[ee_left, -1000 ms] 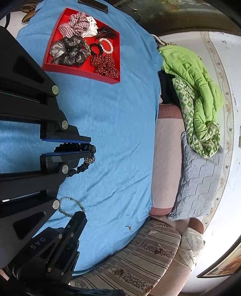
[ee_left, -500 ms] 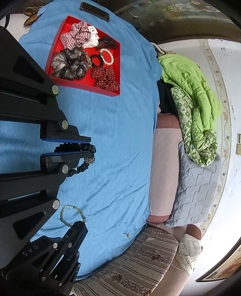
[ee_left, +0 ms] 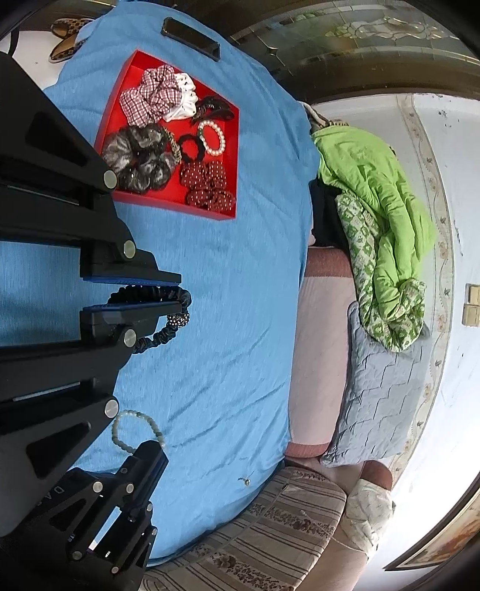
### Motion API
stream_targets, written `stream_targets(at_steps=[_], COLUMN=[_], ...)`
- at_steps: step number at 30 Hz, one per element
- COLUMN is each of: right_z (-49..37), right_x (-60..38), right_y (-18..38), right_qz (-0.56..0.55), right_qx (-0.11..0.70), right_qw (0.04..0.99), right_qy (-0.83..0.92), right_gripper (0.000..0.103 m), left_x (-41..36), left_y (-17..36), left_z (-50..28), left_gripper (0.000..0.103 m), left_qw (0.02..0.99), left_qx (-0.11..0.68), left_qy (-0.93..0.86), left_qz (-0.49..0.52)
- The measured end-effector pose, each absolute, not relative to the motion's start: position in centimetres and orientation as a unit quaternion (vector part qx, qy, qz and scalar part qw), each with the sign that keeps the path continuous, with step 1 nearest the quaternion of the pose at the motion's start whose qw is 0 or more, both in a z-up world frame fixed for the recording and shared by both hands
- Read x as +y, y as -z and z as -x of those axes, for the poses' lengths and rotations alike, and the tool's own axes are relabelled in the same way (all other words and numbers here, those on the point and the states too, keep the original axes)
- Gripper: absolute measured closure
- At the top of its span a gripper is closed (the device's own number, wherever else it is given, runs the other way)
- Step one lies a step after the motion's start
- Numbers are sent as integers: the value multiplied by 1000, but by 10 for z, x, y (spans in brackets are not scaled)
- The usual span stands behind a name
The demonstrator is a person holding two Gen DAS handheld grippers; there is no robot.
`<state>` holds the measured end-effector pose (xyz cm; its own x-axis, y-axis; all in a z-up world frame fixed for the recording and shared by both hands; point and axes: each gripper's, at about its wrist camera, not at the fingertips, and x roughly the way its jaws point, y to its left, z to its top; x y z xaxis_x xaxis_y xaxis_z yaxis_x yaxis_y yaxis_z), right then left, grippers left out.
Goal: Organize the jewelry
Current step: 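Lift both bracelets and carry them toward the red tray, then lower both bracelets into the red tray and open both tools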
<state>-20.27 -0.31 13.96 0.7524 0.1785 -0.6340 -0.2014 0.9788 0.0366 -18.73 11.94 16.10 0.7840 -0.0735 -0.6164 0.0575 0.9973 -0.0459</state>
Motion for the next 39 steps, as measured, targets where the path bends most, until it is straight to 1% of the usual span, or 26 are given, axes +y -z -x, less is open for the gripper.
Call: stream_targets(at_steps=[27, 39], right_z=[181, 164], right_x=[69, 115], right_y=[-138, -143], right_qz=[67, 59], right_qx=[353, 355], right_qw=[921, 910], right_qy=[-151, -206], right_gripper=[96, 96], left_x=[211, 252], left_y=[-142, -143], left_z=[180, 176], left_gripper=[96, 96], left_qw=[938, 936], left_qx=[340, 341], left_qy=[-38, -74], left_qz=[63, 54])
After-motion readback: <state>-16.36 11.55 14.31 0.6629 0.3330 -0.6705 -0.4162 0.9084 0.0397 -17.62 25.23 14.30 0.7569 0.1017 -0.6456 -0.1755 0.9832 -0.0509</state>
